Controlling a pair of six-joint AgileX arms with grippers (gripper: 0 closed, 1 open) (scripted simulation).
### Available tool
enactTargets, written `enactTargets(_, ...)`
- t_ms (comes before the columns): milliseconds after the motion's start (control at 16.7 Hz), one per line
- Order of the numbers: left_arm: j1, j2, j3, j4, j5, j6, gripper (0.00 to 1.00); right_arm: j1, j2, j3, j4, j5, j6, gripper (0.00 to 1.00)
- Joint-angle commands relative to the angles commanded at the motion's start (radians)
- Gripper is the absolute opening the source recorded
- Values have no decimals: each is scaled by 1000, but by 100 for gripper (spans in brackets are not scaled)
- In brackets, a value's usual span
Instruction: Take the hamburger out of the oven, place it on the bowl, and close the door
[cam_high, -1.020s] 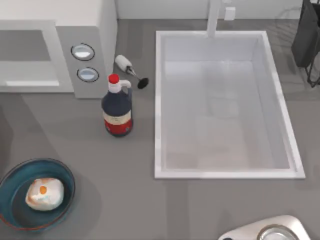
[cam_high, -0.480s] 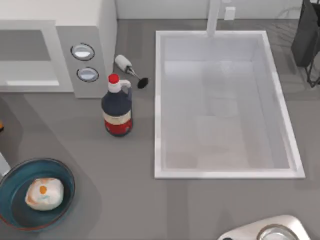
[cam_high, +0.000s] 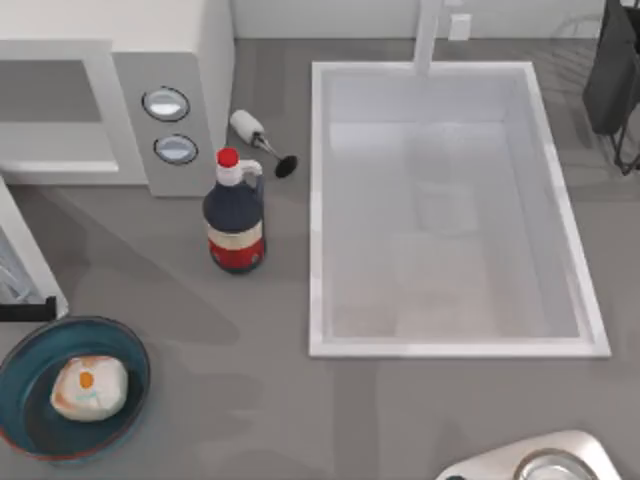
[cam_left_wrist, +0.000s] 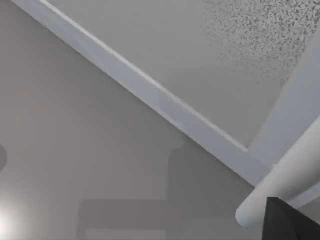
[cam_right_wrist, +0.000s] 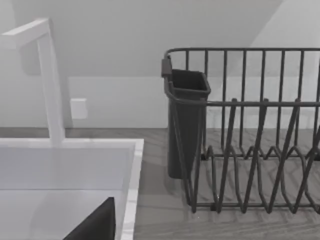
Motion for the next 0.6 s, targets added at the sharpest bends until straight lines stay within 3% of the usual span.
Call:
enactTargets(360,-12,-1,2,1,-11,-14,0,0,0,0,0,0,0,100)
enactTargets(600,-18,116,80,55,-15,-16,0,0,0,0,0,0,0,100)
